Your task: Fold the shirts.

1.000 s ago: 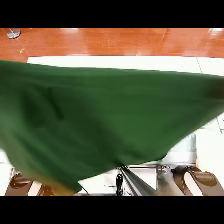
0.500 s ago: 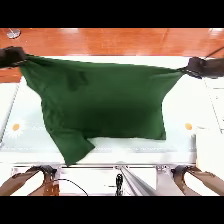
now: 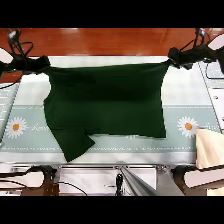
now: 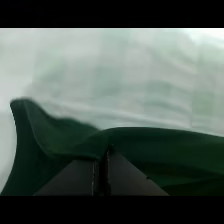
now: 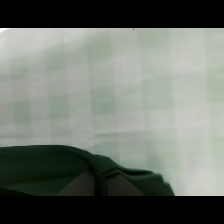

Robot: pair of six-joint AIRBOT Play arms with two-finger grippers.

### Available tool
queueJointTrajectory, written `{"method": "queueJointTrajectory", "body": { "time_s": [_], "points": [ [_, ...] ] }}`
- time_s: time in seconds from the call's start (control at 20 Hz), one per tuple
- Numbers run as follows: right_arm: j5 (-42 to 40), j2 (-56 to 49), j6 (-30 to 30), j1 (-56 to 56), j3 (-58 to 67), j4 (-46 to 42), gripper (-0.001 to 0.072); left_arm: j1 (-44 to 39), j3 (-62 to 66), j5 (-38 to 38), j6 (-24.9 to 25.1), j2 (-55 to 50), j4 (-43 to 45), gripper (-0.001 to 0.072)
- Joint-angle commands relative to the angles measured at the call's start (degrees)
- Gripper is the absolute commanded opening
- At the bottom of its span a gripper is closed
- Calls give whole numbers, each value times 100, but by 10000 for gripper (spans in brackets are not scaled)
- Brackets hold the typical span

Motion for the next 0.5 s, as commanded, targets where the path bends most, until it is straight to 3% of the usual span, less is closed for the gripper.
{"method": "queueJointTrajectory", "body": {
  "time_s": [0.0,0.15,0.45],
  "points": [
    [267,-446,26,-4,170,140,17,-7,35,-448,-68,-391,-59,28],
    [531,-439,-120,-90,173,149,17,26,39,-713,-2,-415,-59,29],
    [1858,-431,-592,-214,-164,-118,18,160,-61,-2006,1108,-505,57,29]
  ]
}}
